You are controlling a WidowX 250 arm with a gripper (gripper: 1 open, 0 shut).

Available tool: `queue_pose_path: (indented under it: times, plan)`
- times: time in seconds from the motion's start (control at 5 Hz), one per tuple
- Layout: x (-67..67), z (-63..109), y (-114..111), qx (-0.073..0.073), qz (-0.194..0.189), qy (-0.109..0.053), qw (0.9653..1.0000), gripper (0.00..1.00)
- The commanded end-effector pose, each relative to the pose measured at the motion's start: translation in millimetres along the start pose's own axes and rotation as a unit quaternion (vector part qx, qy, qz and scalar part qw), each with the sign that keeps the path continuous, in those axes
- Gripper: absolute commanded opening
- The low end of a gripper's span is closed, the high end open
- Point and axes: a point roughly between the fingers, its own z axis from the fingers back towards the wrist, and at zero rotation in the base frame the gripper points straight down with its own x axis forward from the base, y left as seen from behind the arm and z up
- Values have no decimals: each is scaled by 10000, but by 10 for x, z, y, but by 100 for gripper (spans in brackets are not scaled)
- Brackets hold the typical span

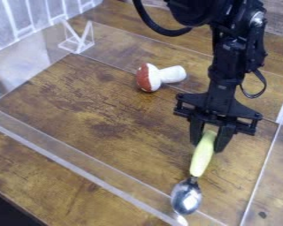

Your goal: Move the green spoon to the right

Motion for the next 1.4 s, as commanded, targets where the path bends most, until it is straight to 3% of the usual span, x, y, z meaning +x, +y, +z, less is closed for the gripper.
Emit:
queue_pose_path:
  times: [0.0, 0.8, 1.2]
  plan:
    - [48, 266, 33, -178, 20, -264, 9995, 100]
    - [109, 510, 150, -270, 49, -403, 9988, 100]
    - [126, 676, 204, -435, 61, -552, 9975, 100]
